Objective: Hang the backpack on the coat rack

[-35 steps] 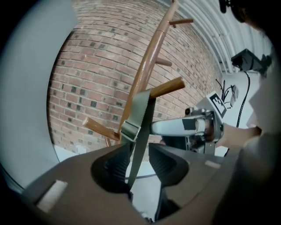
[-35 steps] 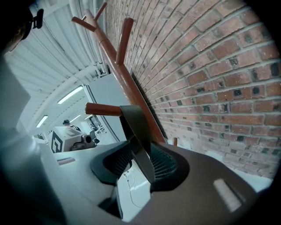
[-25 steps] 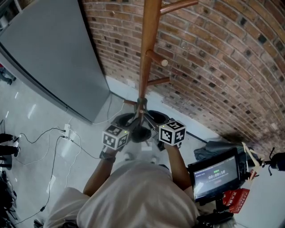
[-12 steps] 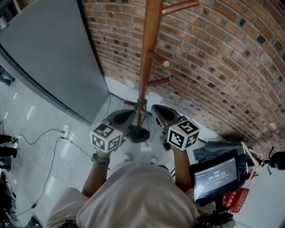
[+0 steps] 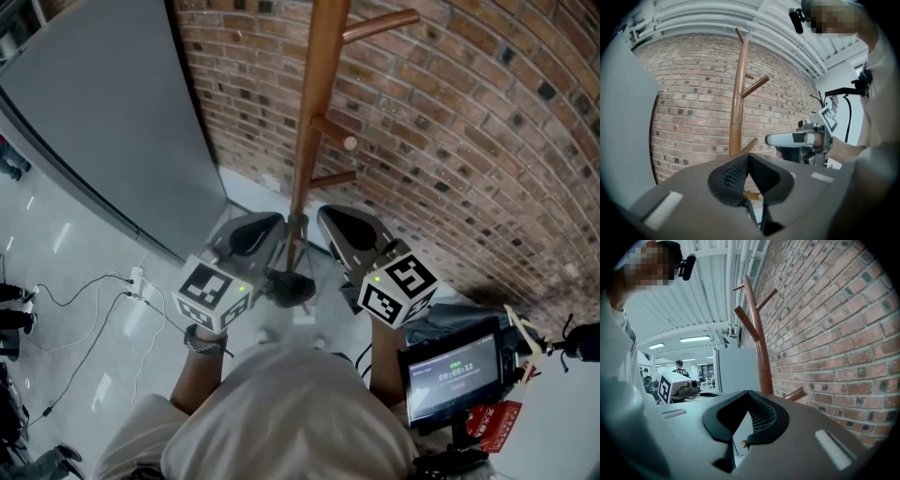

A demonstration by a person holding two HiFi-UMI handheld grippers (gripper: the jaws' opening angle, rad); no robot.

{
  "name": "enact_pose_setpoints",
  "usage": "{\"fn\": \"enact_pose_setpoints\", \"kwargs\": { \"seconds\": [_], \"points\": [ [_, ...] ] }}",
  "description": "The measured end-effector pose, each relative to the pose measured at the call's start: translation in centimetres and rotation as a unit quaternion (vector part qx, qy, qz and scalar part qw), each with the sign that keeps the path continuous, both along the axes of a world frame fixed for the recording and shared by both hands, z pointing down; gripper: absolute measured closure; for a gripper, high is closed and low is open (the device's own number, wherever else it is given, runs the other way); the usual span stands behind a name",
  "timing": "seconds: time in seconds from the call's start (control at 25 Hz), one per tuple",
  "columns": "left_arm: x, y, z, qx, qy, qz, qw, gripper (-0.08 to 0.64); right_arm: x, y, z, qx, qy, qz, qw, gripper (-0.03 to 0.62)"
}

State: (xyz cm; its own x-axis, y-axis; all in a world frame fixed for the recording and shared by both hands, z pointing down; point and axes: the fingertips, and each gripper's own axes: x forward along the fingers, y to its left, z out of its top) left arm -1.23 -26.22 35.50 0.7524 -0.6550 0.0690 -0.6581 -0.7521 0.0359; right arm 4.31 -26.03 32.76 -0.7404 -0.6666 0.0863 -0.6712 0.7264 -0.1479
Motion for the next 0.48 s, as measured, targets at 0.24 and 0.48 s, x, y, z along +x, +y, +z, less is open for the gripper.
{"fn": "enact_pose_setpoints", "kwargs": {
  "seconds": [0.24, 0.48],
  "points": [
    [-0.4, 0.5, -3.2, 0.058, -0.015, -0.012, 0.9981, 0.56, 0.0, 0.4, -2.7, 0.038, 0.009, -0.003, 0.999, 0.592],
    [0.3, 1.0, -5.3, 0.1, -0.032, -0.01, 0.9944, 0.56, 0.0, 0.6, -4.0, 0.054, 0.019, -0.007, 0.998, 0.592]
  ]
}}
